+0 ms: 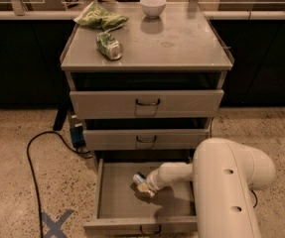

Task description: Place redbull can into bottom drawer

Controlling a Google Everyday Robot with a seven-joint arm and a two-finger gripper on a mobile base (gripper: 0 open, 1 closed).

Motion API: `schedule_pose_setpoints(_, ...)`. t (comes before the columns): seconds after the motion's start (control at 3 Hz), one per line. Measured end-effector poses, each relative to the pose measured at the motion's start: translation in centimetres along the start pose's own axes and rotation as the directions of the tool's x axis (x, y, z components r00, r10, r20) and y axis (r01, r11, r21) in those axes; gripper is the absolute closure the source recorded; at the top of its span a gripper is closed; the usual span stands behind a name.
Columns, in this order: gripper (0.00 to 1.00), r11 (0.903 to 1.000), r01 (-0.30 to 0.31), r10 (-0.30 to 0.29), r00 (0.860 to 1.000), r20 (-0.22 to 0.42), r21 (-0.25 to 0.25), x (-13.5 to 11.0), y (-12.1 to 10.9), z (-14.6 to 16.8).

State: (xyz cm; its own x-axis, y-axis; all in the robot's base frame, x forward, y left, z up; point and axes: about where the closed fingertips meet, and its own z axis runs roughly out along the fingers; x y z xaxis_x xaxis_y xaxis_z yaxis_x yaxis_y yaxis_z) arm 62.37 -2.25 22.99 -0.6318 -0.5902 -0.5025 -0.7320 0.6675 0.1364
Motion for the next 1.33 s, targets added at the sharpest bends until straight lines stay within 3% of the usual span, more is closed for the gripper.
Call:
schedule_pose_setpoints(0.33,1.00,0.9992,-0.031,0.031,0.999,0.028,-0.027,0.1,0.5,3.1)
schedule_pose_setpoints(0.67,1.00,0.9992,-0.032,0.032,0.999,0.026,-0.026,0.2,0.4,3.1)
schedule_pose_setpoints(1.0,1.00,0.9983,-0.057,0.056,0.998,0.031,0.013,0.5,0.3,4.3)
schedule_pose_setpoints(1.33,1.00,0.9840,-0.175,0.174,0.985,0.015,0.034,1.8,1.1,9.4)
